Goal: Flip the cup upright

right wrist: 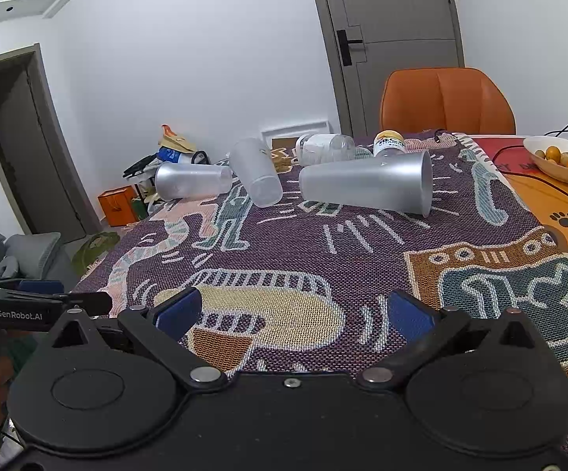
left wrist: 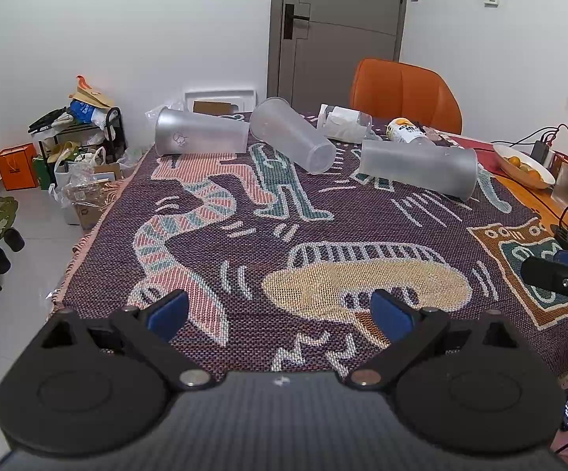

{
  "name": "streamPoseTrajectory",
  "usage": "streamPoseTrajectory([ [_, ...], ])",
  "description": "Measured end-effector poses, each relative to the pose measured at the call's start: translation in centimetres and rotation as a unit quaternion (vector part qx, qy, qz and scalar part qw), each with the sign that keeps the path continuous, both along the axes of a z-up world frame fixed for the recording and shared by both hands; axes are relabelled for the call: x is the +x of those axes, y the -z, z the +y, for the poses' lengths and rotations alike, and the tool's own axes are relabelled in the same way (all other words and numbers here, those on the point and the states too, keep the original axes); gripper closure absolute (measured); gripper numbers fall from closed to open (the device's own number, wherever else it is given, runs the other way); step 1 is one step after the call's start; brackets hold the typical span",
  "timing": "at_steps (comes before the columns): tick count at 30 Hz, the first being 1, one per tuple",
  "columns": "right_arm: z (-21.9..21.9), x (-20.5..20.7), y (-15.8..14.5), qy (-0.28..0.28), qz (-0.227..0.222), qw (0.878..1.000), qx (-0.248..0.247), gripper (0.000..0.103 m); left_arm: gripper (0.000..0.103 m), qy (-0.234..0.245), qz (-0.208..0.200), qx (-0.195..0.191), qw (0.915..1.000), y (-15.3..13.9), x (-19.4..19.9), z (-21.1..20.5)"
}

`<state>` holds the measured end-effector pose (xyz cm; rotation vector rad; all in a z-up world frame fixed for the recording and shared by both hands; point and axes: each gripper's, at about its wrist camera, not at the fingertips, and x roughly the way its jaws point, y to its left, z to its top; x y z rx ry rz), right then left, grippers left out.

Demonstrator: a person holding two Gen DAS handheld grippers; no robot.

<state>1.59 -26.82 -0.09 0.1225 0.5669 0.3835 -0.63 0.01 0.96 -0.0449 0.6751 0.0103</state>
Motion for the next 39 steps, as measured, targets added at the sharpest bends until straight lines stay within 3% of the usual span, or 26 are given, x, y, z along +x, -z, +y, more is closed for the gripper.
streamPoseTrajectory([
  [26, 0.2, 0.5, 0.0, -0.004, -0.004, 1.0, -0.001, 0.0, 0.005, 0.002, -0.014, -0.012, 0.9998, 0.0, 0.5, 0.6],
  [39, 1.4, 5.2, -0.5, -0.026, 0.005, 1.0, -0.001, 0.0, 0.005, -0.009, -0.026, -0.046, 0.9986, 0.0, 4.0, 2.4],
])
